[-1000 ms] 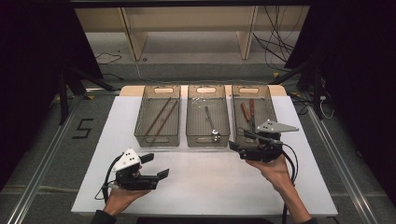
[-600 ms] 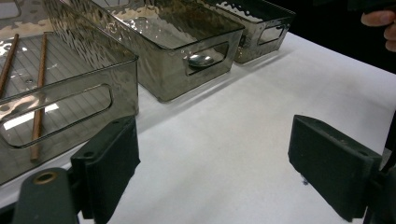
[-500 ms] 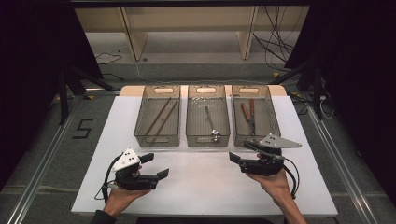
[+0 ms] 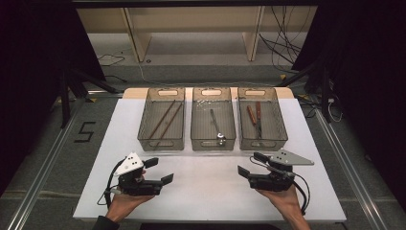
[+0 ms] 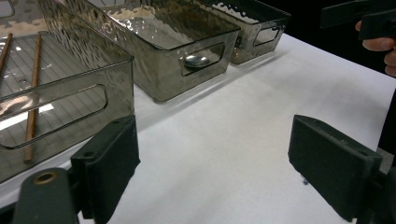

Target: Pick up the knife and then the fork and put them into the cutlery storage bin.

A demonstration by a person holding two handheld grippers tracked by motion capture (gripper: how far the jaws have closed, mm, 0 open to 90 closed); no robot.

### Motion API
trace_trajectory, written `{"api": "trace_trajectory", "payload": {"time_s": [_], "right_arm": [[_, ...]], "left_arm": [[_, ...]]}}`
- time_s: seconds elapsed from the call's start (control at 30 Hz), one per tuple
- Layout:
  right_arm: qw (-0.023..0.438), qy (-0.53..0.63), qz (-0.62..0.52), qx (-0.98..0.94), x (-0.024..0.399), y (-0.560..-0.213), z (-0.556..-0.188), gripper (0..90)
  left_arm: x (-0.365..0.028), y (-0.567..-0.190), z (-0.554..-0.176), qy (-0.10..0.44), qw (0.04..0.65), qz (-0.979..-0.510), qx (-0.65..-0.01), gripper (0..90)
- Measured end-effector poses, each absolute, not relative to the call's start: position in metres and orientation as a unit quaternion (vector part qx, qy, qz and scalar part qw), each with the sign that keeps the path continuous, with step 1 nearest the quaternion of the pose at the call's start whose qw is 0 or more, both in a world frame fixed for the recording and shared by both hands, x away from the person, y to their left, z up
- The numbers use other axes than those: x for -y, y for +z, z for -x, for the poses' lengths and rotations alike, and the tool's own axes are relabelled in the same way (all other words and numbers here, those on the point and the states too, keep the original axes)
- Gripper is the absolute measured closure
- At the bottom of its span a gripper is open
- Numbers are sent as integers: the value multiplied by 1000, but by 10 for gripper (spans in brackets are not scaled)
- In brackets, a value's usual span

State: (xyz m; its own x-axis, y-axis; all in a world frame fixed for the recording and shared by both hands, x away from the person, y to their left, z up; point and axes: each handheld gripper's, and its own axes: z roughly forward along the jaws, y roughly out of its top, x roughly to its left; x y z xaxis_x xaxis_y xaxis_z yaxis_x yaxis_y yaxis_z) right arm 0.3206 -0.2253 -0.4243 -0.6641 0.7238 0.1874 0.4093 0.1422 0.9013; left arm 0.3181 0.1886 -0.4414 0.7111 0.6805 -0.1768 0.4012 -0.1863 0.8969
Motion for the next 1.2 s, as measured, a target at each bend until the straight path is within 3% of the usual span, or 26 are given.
{"api": "trace_trajectory", "payload": {"time_s": [1.2], "right_arm": [[164, 532, -388, -734, 234, -437, -308, 169]], "left_arm": [[-188, -442, -318, 129, 531, -758, -355, 159]]}}
